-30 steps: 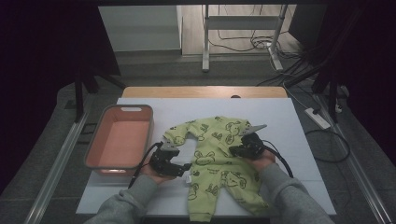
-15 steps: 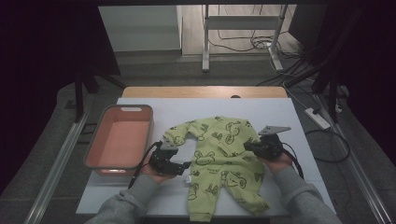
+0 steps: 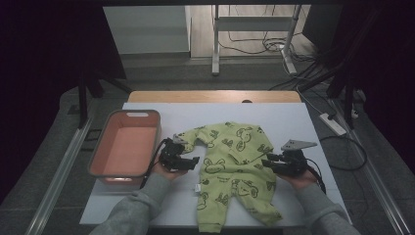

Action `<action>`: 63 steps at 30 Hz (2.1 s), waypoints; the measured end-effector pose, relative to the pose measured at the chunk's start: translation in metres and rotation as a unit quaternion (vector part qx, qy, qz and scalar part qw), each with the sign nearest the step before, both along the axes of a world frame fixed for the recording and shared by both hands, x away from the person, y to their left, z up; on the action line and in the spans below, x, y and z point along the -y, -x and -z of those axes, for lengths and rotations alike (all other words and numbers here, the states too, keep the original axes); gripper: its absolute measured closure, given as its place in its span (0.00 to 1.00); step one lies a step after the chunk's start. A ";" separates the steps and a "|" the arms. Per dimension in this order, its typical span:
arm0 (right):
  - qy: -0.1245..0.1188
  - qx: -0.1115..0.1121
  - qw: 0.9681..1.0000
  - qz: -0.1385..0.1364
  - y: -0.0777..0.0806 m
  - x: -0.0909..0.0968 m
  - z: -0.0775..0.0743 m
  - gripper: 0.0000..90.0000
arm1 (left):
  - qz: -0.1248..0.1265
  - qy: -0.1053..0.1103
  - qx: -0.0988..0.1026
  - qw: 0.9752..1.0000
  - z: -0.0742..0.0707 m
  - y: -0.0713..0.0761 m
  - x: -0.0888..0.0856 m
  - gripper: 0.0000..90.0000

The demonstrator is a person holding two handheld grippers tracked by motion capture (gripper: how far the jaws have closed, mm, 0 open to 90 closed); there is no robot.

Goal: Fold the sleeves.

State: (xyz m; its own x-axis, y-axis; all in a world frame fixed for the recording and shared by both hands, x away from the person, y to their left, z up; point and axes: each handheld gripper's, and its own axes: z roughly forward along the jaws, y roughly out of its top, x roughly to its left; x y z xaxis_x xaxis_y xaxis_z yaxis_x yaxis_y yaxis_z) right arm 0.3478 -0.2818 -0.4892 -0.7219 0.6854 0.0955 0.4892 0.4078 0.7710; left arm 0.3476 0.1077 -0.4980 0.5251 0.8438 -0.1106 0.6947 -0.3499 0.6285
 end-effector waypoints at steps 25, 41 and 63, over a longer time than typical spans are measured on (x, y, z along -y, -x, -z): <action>0.011 0.003 1.000 -0.018 0.005 -0.008 0.003 0.67 | -0.083 -0.051 -0.035 0.995 0.022 -0.045 0.003 0.54; 0.007 0.009 1.000 -0.008 0.007 -0.002 0.001 0.67 | -0.097 -0.061 -0.017 0.993 0.025 -0.046 0.001 0.99; 0.004 0.007 1.000 -0.002 0.007 0.002 0.002 0.67 | -0.070 0.001 0.074 0.995 -0.017 -0.036 0.009 0.99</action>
State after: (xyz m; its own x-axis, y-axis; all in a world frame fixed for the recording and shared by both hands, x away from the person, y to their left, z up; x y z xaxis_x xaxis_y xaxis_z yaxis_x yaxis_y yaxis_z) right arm 0.3405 -0.2837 -0.4916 -0.7258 0.6832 0.0803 0.4767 0.4154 0.7747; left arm 0.3835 0.0984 -0.4812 0.4123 0.9101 -0.0422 0.6366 -0.2547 0.7279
